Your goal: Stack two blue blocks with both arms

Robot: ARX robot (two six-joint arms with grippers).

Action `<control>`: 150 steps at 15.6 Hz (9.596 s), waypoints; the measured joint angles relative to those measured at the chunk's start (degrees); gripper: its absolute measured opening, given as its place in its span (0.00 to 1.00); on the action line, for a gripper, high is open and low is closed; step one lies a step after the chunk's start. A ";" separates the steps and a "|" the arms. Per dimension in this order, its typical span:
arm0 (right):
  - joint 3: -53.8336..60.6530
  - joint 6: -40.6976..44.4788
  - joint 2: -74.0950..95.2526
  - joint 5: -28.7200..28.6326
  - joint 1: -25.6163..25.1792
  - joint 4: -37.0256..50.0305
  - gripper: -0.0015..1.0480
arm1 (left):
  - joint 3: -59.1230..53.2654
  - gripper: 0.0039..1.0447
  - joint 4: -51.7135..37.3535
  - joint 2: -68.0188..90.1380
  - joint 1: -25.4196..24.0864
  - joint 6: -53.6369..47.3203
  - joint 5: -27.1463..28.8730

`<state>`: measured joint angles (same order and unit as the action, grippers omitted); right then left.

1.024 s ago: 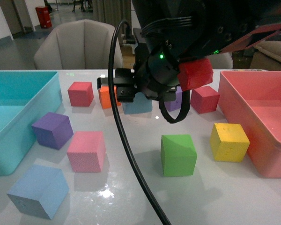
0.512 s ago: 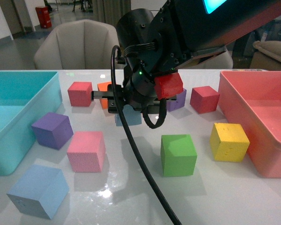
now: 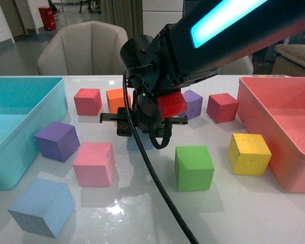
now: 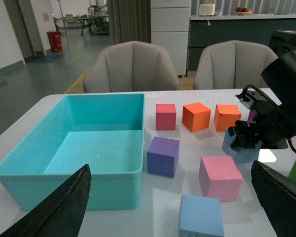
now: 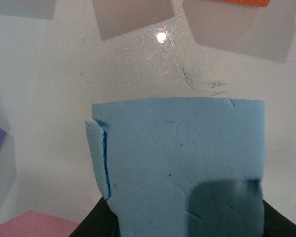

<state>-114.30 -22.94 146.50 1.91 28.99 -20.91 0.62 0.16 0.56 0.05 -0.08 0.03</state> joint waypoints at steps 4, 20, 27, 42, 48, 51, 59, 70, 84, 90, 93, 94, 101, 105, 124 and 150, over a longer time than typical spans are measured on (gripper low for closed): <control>0.04 -0.33 0.04 0.87 -0.09 0.39 0.61 | 0.00 0.94 0.02 0.00 0.00 0.00 0.00; 83.76 19.41 -83.25 18.53 -9.40 50.75 0.52 | 0.00 0.94 0.00 0.00 0.00 0.00 0.02; 99.32 22.14 -110.01 9.55 -17.90 43.74 0.06 | 0.00 0.94 0.00 0.00 0.00 0.00 0.00; 111.84 22.60 -128.93 -1.90 -29.00 35.85 0.02 | 0.00 0.94 0.00 0.02 0.00 0.00 0.00; 113.66 22.60 -135.78 -1.92 -29.00 31.69 0.02 | 0.00 0.94 0.00 0.00 0.00 0.00 0.00; 113.63 22.60 -146.11 -1.92 -29.00 20.98 0.02 | 0.00 0.94 0.00 0.02 0.00 0.00 0.02; 113.63 22.62 -146.24 -1.92 -29.00 20.70 0.55 | 0.00 0.94 0.02 0.00 0.00 0.02 0.00; 113.63 22.64 -146.24 -1.92 -29.00 20.70 0.94 | 13.66 0.94 -1.64 26.91 16.46 3.78 9.75; 113.63 22.64 -146.24 -1.92 -29.00 20.70 0.94 | 27.58 0.94 -18.32 90.88 6.10 1.99 -1.99; 113.63 22.64 -146.24 -1.92 -29.00 20.70 0.94 | 28.74 0.94 -20.65 94.36 7.08 2.16 -1.27; 113.63 22.64 -146.24 -1.92 -29.00 20.70 0.94 | 28.79 0.94 -22.14 96.83 7.37 2.16 -0.83; 113.63 22.64 -146.24 -1.92 -29.00 20.70 0.94 | 28.79 0.94 -22.75 97.70 7.45 2.16 -0.63; 113.63 22.64 -146.24 -1.92 -29.00 20.70 0.94 | 28.89 0.94 -26.08 103.89 7.74 2.08 0.00; 113.63 22.64 -146.24 -1.92 -29.00 20.70 0.94 | 28.89 0.52 -22.36 97.85 9.68 1.07 0.13; 113.63 22.64 -146.24 -1.92 -29.00 20.70 0.94 | 85.59 0.45 9.22 122.03 23.12 -10.88 -1.40; 113.63 22.64 -146.24 -1.92 -29.00 20.70 0.94 | 92.15 0.94 9.14 127.75 19.58 -4.57 -2.99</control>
<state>-0.67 -0.30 0.25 -0.01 -0.01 -0.21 92.77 9.30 128.31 19.64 -4.64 -2.96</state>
